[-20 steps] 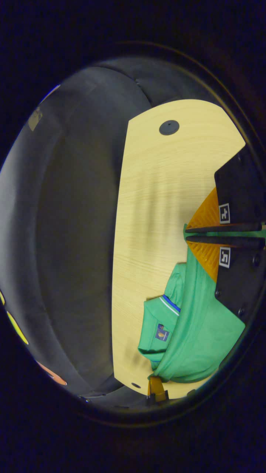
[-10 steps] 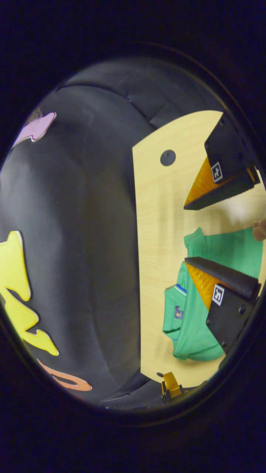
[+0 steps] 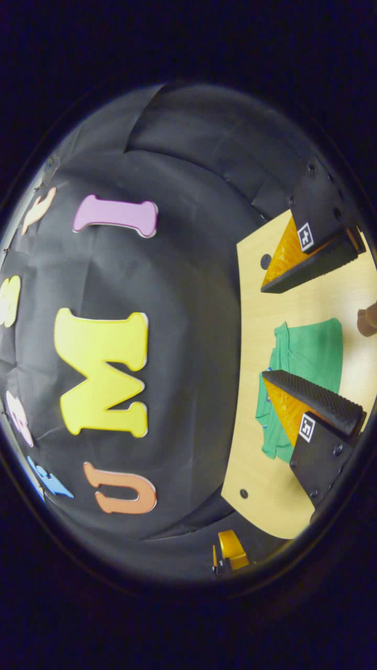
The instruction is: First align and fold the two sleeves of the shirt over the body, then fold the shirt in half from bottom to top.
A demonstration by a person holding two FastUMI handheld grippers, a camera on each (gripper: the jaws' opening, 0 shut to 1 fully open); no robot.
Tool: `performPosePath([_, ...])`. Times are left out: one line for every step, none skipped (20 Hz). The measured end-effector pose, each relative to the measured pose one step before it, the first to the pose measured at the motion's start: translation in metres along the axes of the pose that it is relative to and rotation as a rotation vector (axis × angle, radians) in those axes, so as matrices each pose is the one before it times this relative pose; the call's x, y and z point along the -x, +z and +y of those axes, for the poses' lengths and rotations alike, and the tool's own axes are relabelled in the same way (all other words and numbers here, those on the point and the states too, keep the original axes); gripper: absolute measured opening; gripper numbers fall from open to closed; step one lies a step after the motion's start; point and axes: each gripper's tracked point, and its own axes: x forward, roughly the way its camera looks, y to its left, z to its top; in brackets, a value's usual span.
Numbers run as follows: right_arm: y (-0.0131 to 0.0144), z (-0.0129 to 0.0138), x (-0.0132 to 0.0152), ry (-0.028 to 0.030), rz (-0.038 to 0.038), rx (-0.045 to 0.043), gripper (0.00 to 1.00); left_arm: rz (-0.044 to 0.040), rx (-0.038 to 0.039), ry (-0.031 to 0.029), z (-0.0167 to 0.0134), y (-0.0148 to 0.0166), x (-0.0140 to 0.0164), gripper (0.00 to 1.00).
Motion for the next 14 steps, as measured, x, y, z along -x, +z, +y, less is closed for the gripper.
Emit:
performPosePath([0.00665,0.00412,0.02195,-0.00752,-0.03204,0.01492,0.96,-0.01993,-0.0037,-0.00402,-0.00023,0.00451,0.01646,0.99])
performPosePath([0.00622,0.00069,0.01964,-0.02116,-0.03231,0.01403,0.96,-0.01802,-0.00073,-0.0048,-0.00209,0.00416,0.0139,0.99])
performPosePath([0.009,0.00622,0.02079,0.00136,-0.03402,-0.00018,0.92,-0.01586,0.00071,-0.01319,-0.00228,0.00364,0.01204,0.99])
performPosePath([0.00562,0.00701,0.01841,0.00305,-0.02271,-0.00772,0.95,-0.01349,0.00083,-0.01129,-0.00232,0.00345,0.01184,0.99])
performPosePath([0.00139,0.0067,0.01627,0.00425,-0.01904,-0.00784,0.93,-0.01475,-0.00096,-0.00536,0.00054,0.00372,0.00862,0.99])
performPosePath([0.00151,0.00603,0.01362,0.00277,-0.01393,0.00332,0.93,-0.01771,-0.00235,-0.00396,0.00049,0.00407,0.01223,0.99])
performPosePath([0.00101,0.00357,0.01298,-0.00042,-0.00994,0.00868,0.95,-0.01439,-0.00292,0.00902,0.00324,0.00274,0.01475,0.99])
performPosePath([0.00182,0.00595,0.01191,0.00637,-0.01111,0.01103,0.95,-0.01212,-0.00118,0.01166,0.00426,0.00216,0.01222,0.98])
performPosePath([0.00227,0.00524,0.01234,0.00268,-0.00976,0.00524,0.95,-0.01041,0.00051,0.00616,0.00186,0.00313,0.01222,0.98])
performPosePath([0.00316,0.00594,0.0127,0.0076,-0.01191,-0.00915,0.95,-0.01316,0.01129,0.00359,0.00202,0.00212,0.01166,0.99])
performPosePath([0.00325,0.00611,0.01142,0.00764,-0.01331,-0.01302,0.93,-0.01248,0.01356,0.005,0.00247,0.00306,0.0113,0.99])
performPosePath([0.00383,0.00426,0.01028,0.00233,-0.02002,-0.00341,0.93,-0.00772,0.01403,0.00559,0.00339,0.001,0.00983,0.98])
performPosePath([0.00223,0.00195,0.00762,0.00184,-0.02049,0.00801,0.93,-0.01187,0.01087,-0.00059,0.00197,0.00031,0.00959,0.99])
performPosePath([0.00377,0.00113,0.00643,-0.00388,-0.02376,0.02298,0.93,-0.00252,0.00242,-0.0001,0.00094,-0.00043,0.00799,1.0])
